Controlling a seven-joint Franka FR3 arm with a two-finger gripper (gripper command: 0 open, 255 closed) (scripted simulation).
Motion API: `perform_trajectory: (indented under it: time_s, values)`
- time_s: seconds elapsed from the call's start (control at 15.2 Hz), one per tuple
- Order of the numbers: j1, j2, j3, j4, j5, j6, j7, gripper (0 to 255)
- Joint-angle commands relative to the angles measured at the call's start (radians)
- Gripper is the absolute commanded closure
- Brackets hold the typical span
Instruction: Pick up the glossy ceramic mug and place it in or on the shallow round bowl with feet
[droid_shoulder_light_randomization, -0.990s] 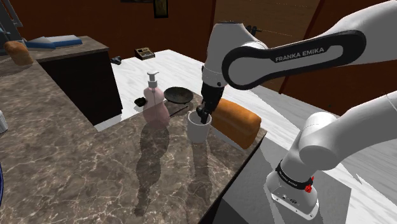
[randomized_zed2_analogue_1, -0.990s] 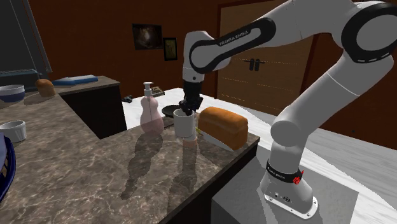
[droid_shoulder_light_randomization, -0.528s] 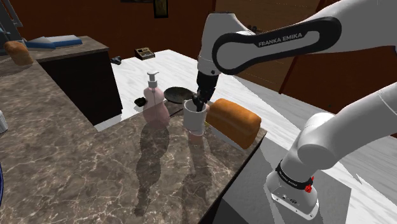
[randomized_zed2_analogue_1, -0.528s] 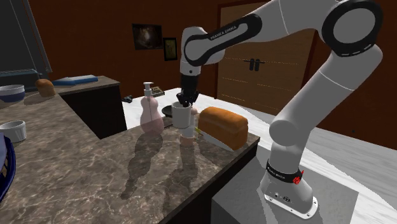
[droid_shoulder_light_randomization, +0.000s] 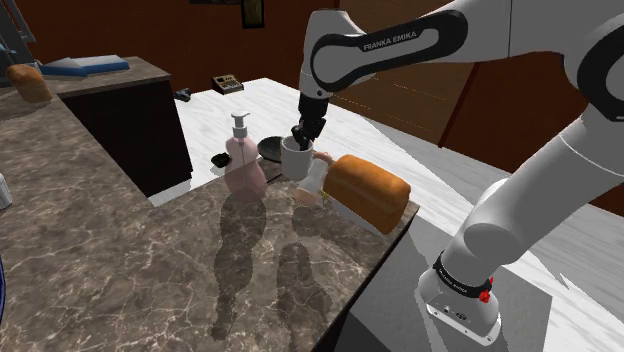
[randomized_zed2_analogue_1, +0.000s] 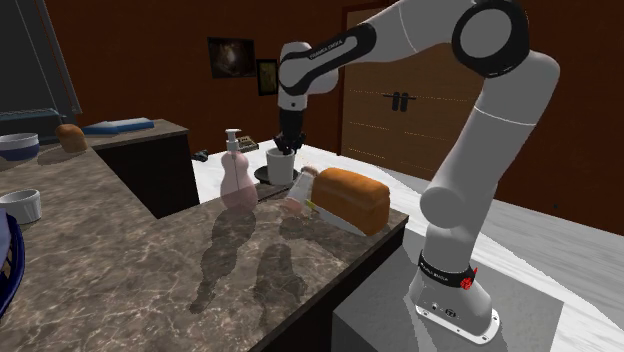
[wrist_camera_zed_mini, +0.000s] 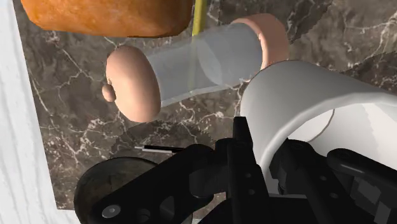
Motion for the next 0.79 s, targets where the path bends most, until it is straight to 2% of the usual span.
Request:
perform_trajectory:
  time_s: [0.0,0.4,0.73]
  values:
    - [-0.018,0.067,-0.017,0.067,-0.018,-0.003,-0.025,255]
    - [-0.056,0.259,-0.054,0.299,-0.055,-0.05,-0.081,255]
    - [-0.08,0.433,-0.079,0.536,-0.078,-0.117,-0.123,255]
